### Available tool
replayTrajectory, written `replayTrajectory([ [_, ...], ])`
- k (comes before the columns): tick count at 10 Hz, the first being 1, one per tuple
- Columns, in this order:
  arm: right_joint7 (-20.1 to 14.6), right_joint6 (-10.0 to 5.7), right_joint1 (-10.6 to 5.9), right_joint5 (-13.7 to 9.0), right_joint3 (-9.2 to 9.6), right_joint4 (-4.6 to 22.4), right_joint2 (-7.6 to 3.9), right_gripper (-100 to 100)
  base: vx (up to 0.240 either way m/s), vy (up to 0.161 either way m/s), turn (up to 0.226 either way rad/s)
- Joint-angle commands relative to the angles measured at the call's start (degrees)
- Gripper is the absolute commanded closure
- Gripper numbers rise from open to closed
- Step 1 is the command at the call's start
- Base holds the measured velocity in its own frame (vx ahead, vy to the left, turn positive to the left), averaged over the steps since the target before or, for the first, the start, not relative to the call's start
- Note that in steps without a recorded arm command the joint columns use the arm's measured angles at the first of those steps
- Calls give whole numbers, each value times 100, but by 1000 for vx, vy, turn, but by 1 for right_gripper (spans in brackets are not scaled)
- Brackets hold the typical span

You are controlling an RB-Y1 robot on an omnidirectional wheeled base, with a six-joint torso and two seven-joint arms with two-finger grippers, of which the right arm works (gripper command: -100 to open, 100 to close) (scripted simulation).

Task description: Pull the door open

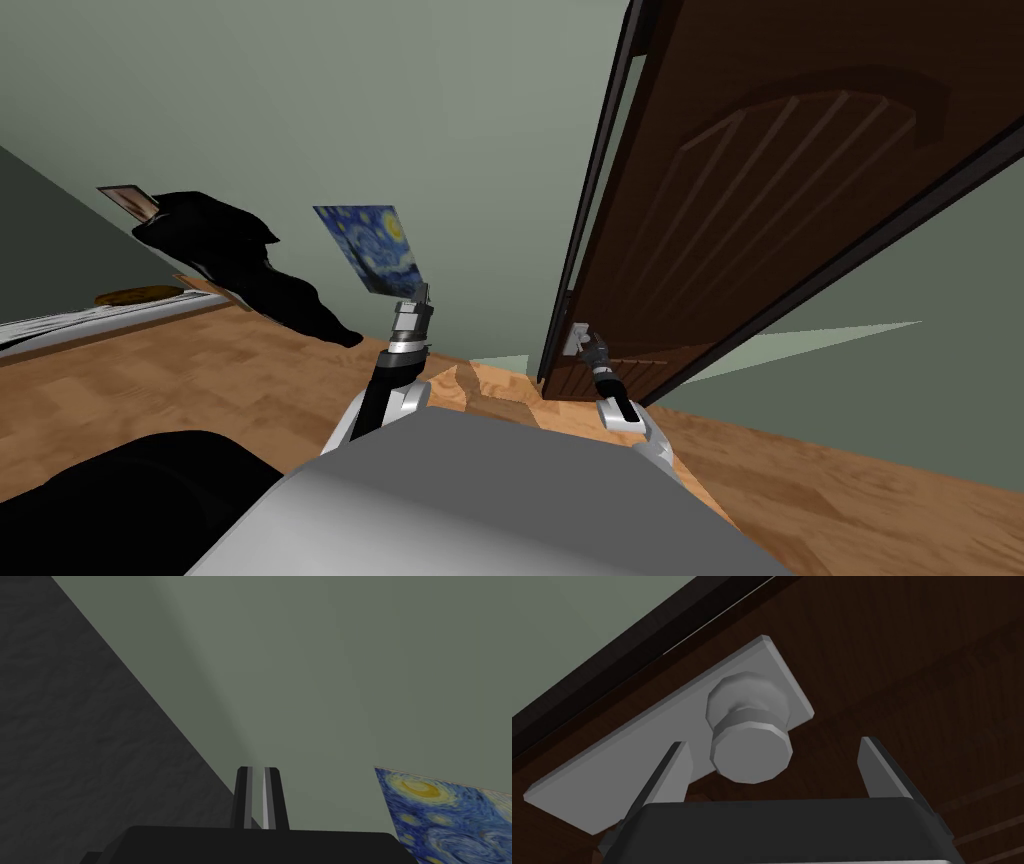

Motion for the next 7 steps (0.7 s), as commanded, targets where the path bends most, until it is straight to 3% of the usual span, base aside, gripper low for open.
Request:
replayTrajectory([
  [1,-286,58,22,-176,20,-58,45,-100,-91,-49,112],
  [7,-1117,211,86,-683,80,-220,175,-100,-69,-44,70],
])
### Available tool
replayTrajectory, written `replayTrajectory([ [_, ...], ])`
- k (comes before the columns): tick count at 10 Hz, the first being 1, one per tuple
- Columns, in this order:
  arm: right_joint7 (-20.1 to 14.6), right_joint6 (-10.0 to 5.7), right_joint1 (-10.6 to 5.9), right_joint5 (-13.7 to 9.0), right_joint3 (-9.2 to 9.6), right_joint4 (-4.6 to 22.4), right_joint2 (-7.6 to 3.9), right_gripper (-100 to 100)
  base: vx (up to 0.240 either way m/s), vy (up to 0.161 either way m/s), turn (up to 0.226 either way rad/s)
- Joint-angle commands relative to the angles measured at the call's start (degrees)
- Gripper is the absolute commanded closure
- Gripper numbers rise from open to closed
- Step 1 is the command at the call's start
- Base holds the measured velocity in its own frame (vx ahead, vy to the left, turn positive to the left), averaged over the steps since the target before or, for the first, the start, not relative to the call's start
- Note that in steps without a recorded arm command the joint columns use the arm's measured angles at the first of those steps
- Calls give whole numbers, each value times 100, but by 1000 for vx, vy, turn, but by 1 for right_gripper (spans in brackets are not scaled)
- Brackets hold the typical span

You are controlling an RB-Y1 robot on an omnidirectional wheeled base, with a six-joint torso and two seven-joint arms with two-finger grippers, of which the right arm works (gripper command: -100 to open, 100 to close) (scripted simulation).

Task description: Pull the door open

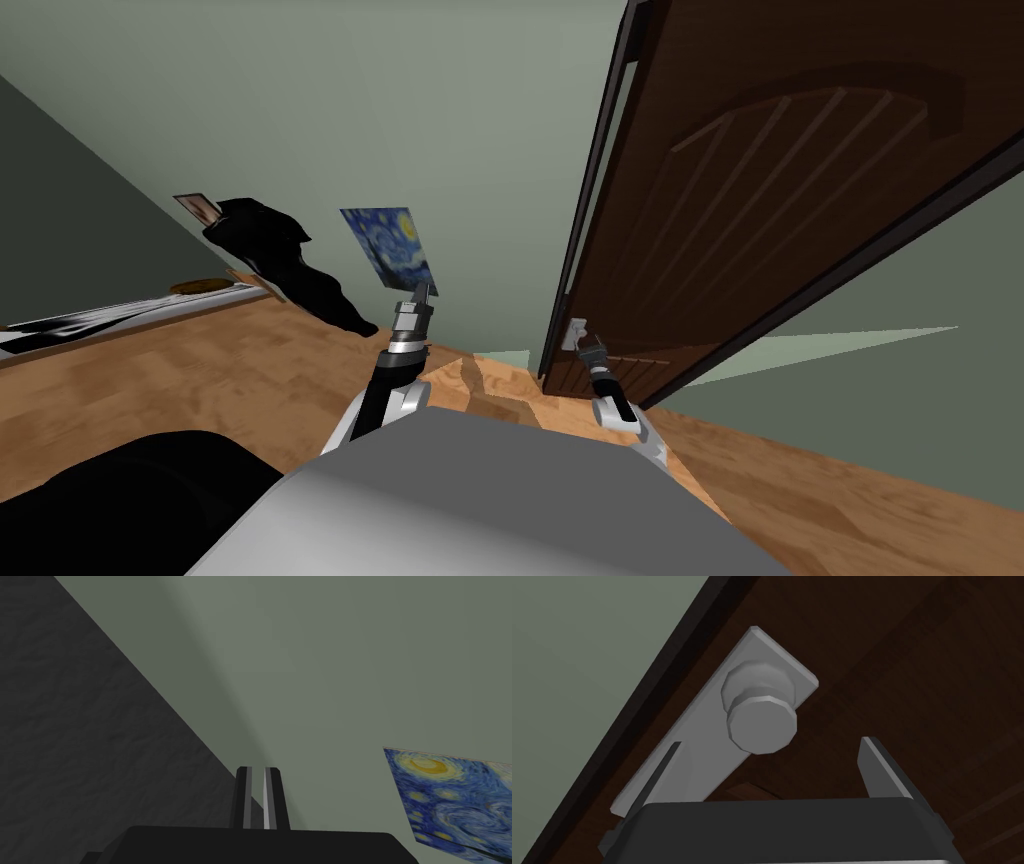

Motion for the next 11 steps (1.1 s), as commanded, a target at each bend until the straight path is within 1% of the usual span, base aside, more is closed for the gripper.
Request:
replayTrajectory([
  [1,-286,65,23,-202,24,-65,51,-100,-72,-63,120],
  [2,-346,65,23,-202,24,-65,51,-100,-59,-52,41],
  [4,-715,146,57,-469,55,-150,120,-100,-81,-45,93],
  [5,-777,146,57,-469,55,-150,120,-100,-70,-44,43],
  [7,-1140,223,89,-725,86,-232,186,-100,-73,-56,80],
  [8,-1190,223,89,-725,86,-232,186,-100,-67,-55,50],
  [11,-1712,327,132,-1070,126,-342,275,-100,-85,-45,86],
])
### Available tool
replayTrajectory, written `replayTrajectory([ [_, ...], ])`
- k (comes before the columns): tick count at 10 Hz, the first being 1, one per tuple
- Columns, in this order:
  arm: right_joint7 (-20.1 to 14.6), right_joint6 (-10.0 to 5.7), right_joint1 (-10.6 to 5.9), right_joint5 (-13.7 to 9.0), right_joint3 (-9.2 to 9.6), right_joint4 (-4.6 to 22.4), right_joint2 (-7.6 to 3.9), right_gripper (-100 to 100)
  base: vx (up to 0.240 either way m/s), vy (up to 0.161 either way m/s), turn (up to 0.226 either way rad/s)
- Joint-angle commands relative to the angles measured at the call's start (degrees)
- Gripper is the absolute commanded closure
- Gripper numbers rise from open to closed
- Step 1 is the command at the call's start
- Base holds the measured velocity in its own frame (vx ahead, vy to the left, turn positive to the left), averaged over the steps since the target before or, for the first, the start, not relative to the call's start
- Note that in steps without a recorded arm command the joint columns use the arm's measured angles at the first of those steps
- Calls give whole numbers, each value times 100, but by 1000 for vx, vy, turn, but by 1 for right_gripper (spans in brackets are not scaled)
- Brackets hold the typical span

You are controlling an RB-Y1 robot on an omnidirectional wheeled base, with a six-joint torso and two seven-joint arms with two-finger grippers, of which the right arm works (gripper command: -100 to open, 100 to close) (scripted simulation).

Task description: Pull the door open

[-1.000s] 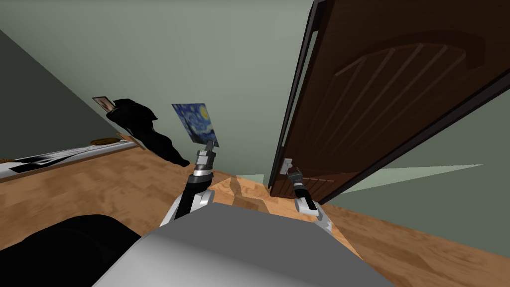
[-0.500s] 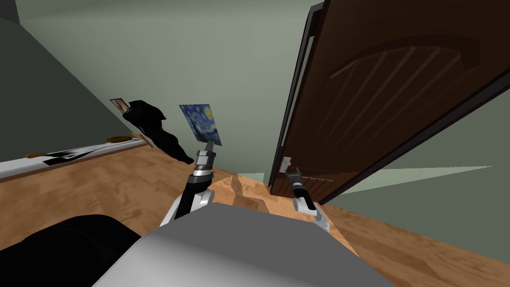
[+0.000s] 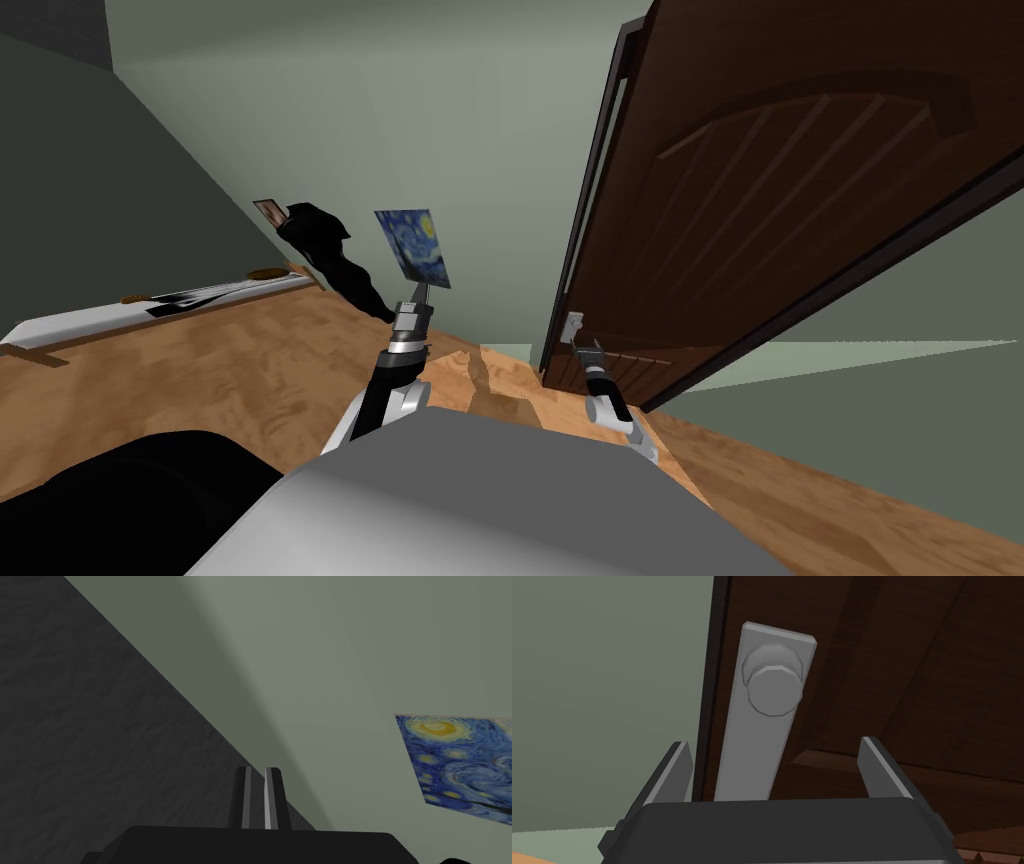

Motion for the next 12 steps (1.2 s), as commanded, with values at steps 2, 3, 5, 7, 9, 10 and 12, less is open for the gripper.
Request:
replayTrajectory([
  [2,-448,79,28,-254,30,-75,63,-100,-97,-68,78],
  [3,-571,102,37,-330,39,-99,82,-100,-98,-63,84],
  [5,-748,135,51,-440,52,-134,111,-100,-61,-37,34],
  [7,-822,46,43,-498,-77,7,-74,-100,46,18,128],
  [9,-931,-28,37,-579,-190,126,-237,-100,207,47,173],
  [10,-1006,-79,34,-635,-268,209,-350,-100,223,56,190],
  [12,-1158,-181,26,-748,-426,375,-578,-100,210,27,177],
])
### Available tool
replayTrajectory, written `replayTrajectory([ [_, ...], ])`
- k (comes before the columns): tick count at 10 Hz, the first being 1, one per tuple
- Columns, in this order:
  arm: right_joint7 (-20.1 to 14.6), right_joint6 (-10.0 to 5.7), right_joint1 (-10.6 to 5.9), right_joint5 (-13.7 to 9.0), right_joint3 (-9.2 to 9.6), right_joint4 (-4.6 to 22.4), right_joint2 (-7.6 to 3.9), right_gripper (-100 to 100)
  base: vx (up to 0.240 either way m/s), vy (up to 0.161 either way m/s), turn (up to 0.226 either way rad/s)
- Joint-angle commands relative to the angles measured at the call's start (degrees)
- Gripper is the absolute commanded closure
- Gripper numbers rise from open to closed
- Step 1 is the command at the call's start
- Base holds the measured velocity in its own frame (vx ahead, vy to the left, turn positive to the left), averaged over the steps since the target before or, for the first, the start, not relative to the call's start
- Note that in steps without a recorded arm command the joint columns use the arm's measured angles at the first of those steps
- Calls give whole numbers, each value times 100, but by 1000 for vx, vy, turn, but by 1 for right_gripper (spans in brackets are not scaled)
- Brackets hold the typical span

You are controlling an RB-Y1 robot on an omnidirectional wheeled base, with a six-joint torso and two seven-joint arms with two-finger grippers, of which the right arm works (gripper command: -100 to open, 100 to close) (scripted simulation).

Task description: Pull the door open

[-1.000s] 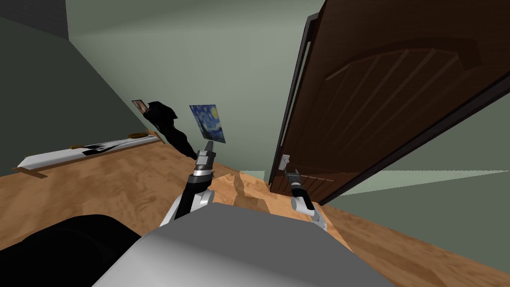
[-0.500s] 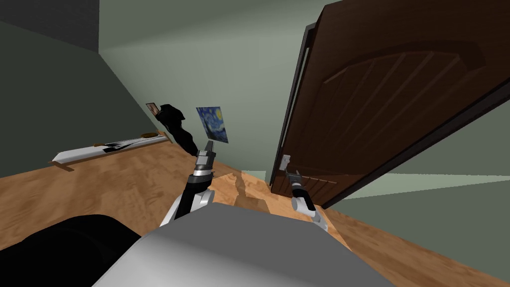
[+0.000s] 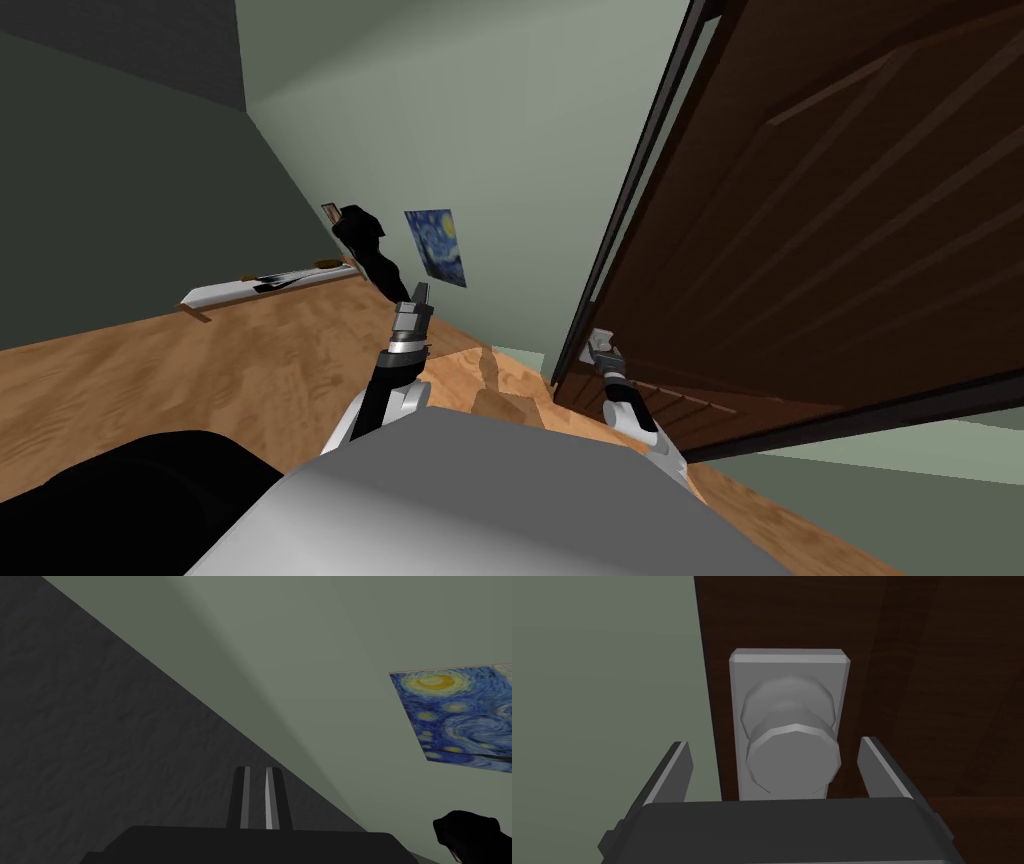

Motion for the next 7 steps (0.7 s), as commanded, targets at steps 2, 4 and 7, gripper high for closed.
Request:
replayTrajectory([
  [2,0,0,0,0,0,0,0,100,45,-2,-9],
  [4,0,0,0,0,0,0,0,100,-33,-12,1],
  [7,0,0,0,0,0,0,0,100,-11,1,0],
])
